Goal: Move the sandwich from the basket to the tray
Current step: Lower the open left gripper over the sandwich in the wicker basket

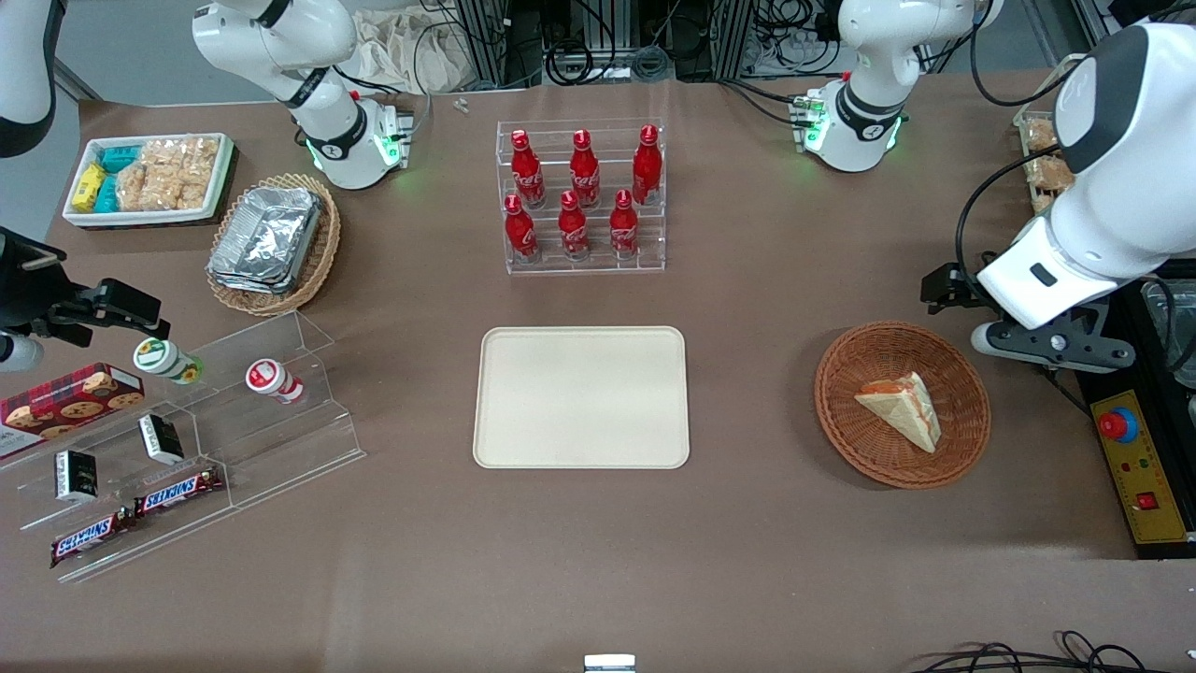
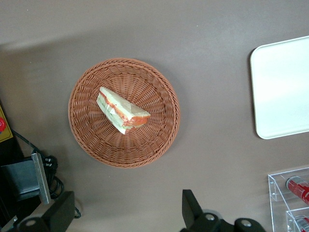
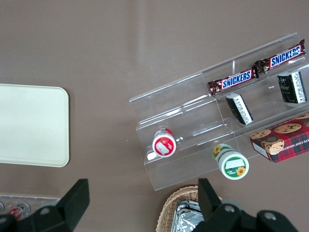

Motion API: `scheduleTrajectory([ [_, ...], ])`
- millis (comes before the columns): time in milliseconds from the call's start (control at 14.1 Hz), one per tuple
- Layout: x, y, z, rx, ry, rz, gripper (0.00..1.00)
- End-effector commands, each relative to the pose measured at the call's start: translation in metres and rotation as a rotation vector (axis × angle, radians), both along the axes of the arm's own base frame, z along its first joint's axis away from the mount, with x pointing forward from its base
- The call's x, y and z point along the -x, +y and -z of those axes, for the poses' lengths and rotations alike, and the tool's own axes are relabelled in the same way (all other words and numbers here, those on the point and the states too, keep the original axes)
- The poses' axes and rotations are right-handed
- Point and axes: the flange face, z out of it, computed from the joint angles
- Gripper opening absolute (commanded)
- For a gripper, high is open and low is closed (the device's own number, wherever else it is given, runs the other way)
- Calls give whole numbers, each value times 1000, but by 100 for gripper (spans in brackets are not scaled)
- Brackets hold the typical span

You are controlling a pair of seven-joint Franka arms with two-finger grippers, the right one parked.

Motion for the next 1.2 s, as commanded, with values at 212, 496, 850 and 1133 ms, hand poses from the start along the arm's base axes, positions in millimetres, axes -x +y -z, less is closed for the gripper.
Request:
scheduleTrajectory([
  [212, -13, 7, 17, 5, 43, -11, 100],
  [496, -29, 22, 69, 1, 26, -290, 100],
  [850, -29, 53, 133, 0, -33, -580, 100],
  [1133, -34, 65, 198, 35, -78, -793, 100],
])
